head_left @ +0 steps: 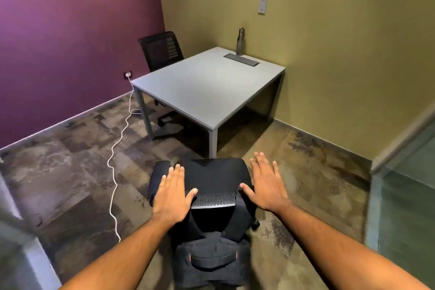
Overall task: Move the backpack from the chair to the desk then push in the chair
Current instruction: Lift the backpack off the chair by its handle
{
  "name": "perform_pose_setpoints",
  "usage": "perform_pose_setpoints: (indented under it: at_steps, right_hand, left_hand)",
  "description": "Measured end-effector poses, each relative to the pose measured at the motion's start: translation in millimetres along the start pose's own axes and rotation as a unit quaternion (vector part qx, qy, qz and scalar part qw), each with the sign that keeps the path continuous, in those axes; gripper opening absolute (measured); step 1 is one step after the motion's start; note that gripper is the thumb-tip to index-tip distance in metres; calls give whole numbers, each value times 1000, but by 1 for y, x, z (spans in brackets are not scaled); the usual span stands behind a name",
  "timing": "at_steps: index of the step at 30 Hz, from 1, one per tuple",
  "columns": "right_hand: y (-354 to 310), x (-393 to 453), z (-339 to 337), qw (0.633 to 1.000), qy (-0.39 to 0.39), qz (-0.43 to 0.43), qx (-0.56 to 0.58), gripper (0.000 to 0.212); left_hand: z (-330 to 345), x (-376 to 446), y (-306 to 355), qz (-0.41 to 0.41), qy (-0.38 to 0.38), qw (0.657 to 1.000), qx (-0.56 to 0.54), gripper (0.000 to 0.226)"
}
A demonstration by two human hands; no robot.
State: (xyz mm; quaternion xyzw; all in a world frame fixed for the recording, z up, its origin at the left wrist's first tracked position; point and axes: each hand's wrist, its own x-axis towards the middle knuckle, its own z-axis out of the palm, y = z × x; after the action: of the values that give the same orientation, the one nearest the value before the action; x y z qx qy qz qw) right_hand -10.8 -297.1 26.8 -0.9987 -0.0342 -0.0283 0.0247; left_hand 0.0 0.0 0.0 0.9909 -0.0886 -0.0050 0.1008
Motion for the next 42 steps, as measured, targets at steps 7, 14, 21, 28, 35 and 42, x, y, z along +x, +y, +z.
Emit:
perform_pose_setpoints:
  at_steps: [7,14,21,28,35,42]
  right_hand:
    - [-12,-26,23,999,-34,35,22,84]
    - [-15,-38,31,996,-58,63,22,91]
    - [-21,-14,31,981,-107,119,106,83]
    - [-14,-7,31,964,-99,171,180,73]
    - [6,-6,28,940,-98,179,274,94]
    - [33,-8,30,921,-49,215,322,77]
  left_hand:
    - [32,-7,-2,51,-86,995,-6,81]
    - [44,-14,-2,61,-70,991,93,129]
    - [36,-10,8,18,-152,983,104,90]
    - [29,-13,16,1,-194,975,109,88]
    - [28,-15,19,-15,-205,973,109,86]
    - [31,-13,16,-27,-218,970,101,87]
